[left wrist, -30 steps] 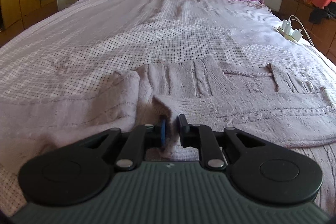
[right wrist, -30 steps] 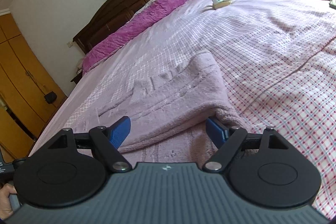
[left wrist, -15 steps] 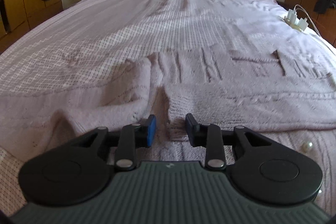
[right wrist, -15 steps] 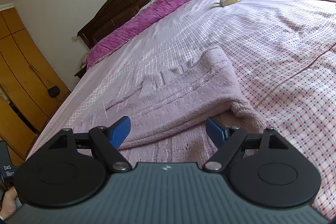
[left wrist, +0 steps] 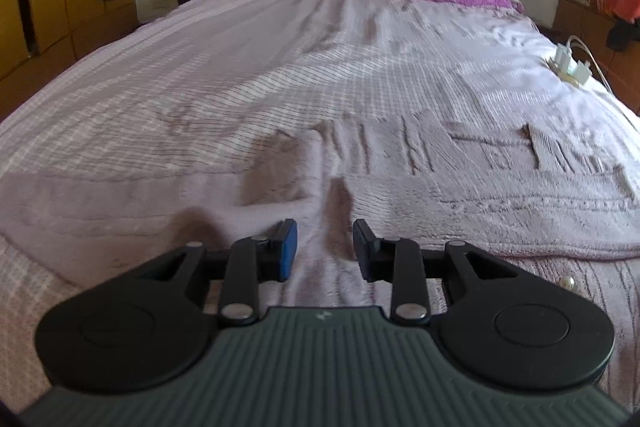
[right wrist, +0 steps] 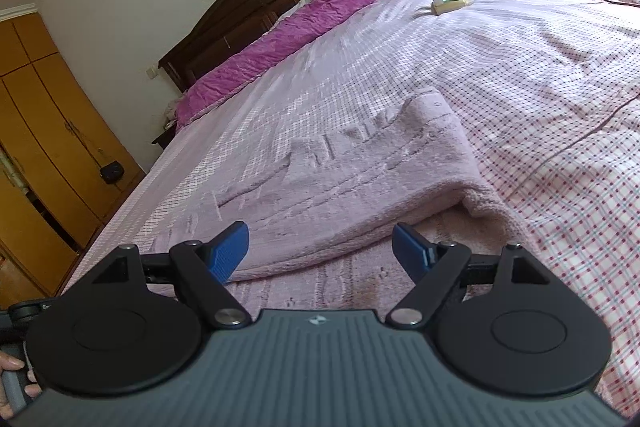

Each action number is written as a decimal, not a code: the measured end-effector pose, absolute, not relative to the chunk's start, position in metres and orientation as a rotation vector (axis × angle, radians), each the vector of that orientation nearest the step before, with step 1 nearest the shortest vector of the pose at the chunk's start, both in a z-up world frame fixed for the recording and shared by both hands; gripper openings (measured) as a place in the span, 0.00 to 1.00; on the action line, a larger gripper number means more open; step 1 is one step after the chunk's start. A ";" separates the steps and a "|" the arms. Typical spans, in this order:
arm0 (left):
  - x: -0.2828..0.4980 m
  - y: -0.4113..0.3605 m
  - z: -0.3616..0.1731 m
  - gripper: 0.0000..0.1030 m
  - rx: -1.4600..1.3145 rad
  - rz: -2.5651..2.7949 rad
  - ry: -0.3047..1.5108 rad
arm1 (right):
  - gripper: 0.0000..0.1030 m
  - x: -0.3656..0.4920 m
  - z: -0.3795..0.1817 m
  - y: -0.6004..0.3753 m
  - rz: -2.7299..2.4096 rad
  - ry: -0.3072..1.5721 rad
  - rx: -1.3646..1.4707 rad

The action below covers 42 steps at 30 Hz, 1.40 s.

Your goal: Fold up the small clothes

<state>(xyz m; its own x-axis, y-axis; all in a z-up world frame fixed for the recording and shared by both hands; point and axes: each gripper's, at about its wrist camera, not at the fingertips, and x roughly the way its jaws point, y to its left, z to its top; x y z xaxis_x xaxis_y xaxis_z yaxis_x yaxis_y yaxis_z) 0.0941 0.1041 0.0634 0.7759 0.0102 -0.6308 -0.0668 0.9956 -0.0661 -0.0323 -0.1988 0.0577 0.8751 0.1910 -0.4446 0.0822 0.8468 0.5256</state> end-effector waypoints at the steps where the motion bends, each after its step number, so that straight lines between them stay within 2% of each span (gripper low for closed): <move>1: 0.091 0.109 0.066 0.32 -0.096 0.048 0.678 | 0.82 -0.033 0.059 -0.198 0.063 0.507 0.563; 12: 0.067 0.183 0.078 0.32 -0.223 0.203 0.636 | 0.82 -0.035 0.060 -0.187 0.094 0.516 0.559; 22: 0.040 0.266 0.066 0.32 -0.521 0.262 0.600 | 0.82 -0.036 0.056 -0.180 0.089 0.538 0.544; 26: 0.030 0.287 0.063 0.33 -0.561 0.330 0.564 | 0.82 -0.035 0.056 -0.178 0.091 0.546 0.537; 29: 0.028 0.305 0.060 0.39 -0.579 0.372 0.554 | 0.82 -0.035 0.056 -0.176 0.092 0.550 0.530; 42: 0.030 0.365 0.025 0.39 -0.806 0.402 0.538 | 0.82 -0.029 0.053 -0.165 0.087 0.584 0.499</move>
